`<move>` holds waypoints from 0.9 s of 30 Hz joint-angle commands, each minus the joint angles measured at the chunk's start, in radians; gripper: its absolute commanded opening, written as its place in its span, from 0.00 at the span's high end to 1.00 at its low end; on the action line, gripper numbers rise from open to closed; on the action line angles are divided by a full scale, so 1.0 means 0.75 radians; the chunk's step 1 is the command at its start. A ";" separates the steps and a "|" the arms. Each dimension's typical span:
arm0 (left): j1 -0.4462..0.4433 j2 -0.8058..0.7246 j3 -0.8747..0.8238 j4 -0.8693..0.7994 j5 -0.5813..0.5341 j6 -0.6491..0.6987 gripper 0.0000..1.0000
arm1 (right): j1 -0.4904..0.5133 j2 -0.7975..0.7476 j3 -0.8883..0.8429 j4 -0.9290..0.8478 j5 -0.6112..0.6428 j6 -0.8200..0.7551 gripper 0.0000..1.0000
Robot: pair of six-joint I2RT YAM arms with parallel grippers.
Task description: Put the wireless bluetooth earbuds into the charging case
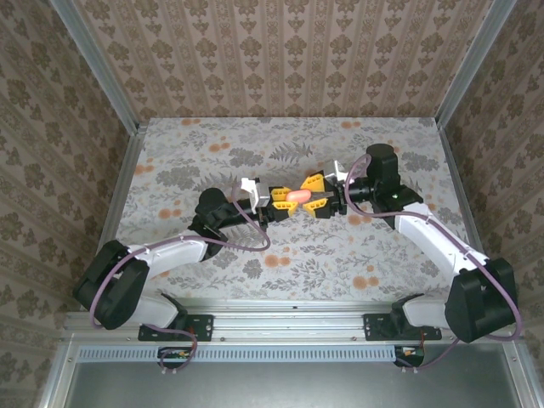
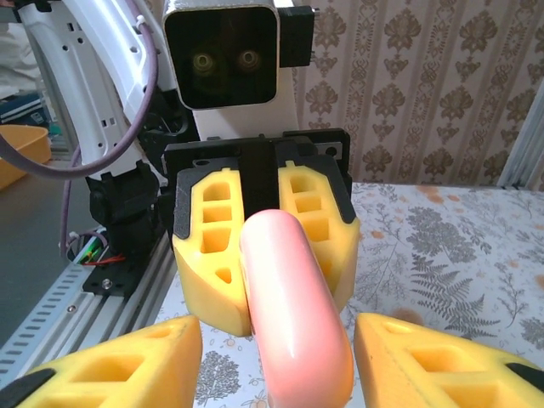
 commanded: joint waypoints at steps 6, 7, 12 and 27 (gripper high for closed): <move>-0.013 -0.015 -0.007 0.067 0.027 -0.033 0.91 | 0.008 0.030 0.055 -0.056 -0.077 -0.086 0.66; -0.013 -0.014 -0.006 0.067 0.026 -0.034 0.91 | 0.008 0.030 0.059 -0.070 -0.080 -0.100 0.69; -0.013 -0.014 -0.006 0.065 0.023 -0.029 0.91 | 0.008 0.030 0.074 -0.117 -0.084 -0.146 0.76; -0.011 -0.077 -0.077 0.020 -0.098 0.039 0.23 | -0.002 0.061 0.188 -0.444 0.013 -0.244 0.77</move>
